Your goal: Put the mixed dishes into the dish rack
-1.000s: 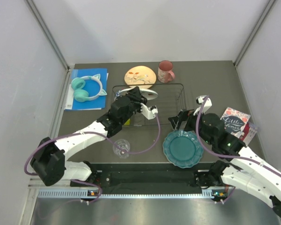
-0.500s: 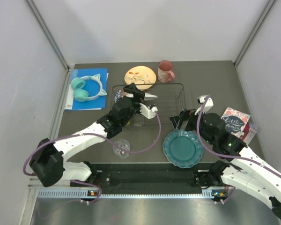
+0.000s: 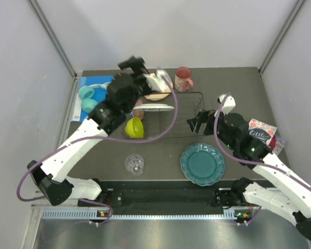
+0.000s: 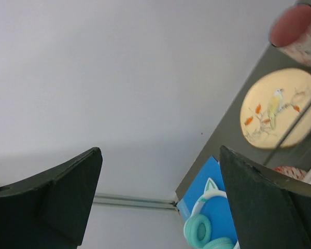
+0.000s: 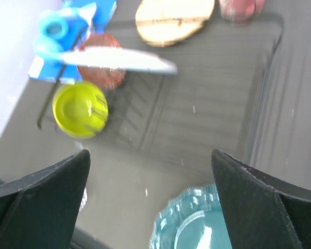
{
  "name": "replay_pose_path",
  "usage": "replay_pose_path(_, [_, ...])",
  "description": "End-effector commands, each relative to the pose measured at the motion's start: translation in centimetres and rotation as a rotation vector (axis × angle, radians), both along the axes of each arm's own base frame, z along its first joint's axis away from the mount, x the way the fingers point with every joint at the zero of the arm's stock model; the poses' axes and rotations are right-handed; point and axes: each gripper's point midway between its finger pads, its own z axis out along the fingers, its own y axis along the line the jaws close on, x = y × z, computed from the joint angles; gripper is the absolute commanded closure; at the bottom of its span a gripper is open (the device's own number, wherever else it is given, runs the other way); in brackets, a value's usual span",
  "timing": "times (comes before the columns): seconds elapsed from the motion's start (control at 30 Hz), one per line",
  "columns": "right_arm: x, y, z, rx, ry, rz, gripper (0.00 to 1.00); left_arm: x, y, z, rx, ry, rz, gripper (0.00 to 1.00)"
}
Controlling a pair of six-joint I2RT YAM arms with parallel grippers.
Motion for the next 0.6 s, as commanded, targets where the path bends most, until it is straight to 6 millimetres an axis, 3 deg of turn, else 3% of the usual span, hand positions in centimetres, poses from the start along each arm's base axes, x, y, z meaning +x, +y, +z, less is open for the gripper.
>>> replay_pose_path(0.0, [3.8, 1.4, 6.3, 0.052, -0.114, 0.012, 0.00, 2.2, 4.5, 6.0, -0.354, 0.090, 0.133, 0.02])
replay_pose_path(0.03, [4.2, 2.1, 9.0, 0.092, -0.157, 0.043, 0.00, 4.0, 4.9, 2.8, -0.325, 0.215, 0.185, 0.01])
replay_pose_path(0.07, [5.8, 3.1, 8.2, 0.069, -0.127, 0.054, 0.00, 4.8, 6.0, 6.5, -0.412, 0.191, 0.199, 0.01])
replay_pose_path(0.1, [6.9, 3.4, 11.0, 0.091, -0.161, 0.054, 0.00, 6.4, 8.1, 5.8, -0.481, 0.253, 0.268, 0.01])
replay_pose_path(0.13, [8.7, 5.0, 9.7, 0.065, -0.122, 0.087, 0.00, 8.9, 8.2, 0.4, -0.428, 0.422, 0.340, 0.01])
replay_pose_path(0.17, [9.5, 6.0, 9.9, 0.063, -0.121, 0.116, 0.00, 9.5, 9.1, 3.4, -0.491, 0.397, 0.343, 0.01])
replay_pose_path(0.2, [10.7, 6.8, 12.3, 0.080, -0.164, 0.129, 0.00, 12.5, 9.8, -0.4, -0.508, 0.489, 0.405, 0.01])
replay_pose_path(0.23, [11.3, 8.1, 12.8, 0.094, -0.171, 0.174, 0.00, 13.4, 10.2, -1.2, -0.519, 0.514, 0.425, 0.01])
replay_pose_path(0.27, [13.4, 9.7, 10.9, 0.077, -0.131, 0.197, 0.00, 13.8, 10.7, -0.9, -0.534, 0.514, 0.434, 0.01])
replay_pose_path(0.37, [17.2, 13.4, 10.7, 0.097, -0.113, 0.275, 0.00, 16.5, 11.1, -5.6, -0.556, 0.609, 0.457, 0.01])
replay_pose_path(0.4, [18.3, 14.2, 12.6, 0.135, -0.138, 0.291, 0.00, 17.2, 11.2, -7.0, -0.572, 0.635, 0.465, 0.02])
replay_pose_path(0.43, [20.1, 15.7, 9.8, 0.134, -0.085, 0.321, 0.00, 17.5, 11.1, -8.8, -0.579, 0.675, 0.470, 0.01])
replay_pose_path(0.47, [21.1, 16.4, 9.3, 0.146, -0.069, 0.322, 0.00, 18.1, 10.9, -9.4, -0.604, 0.684, 0.456, 0.01])
replay_pose_path(0.5, [22.2, 16.8, 10.6, 0.163, -0.098, 0.318, 0.00, 18.7, 11.4, -10.6, -0.638, 0.707, 0.469, 0.02])
replay_pose_path(0.53, [23.9, 17.7, 8.1, 0.159, -0.062, 0.316, 0.00, 18.8, 10.9, -12.1, -0.650, 0.753, 0.451, 0.02])
replay_pose_path(0.57, [24.8, 18.1, 7.5, 0.172, -0.050, 0.311, 0.00, 19.1, 11.1, -12.8, -0.667, 0.768, 0.453, 0.02])
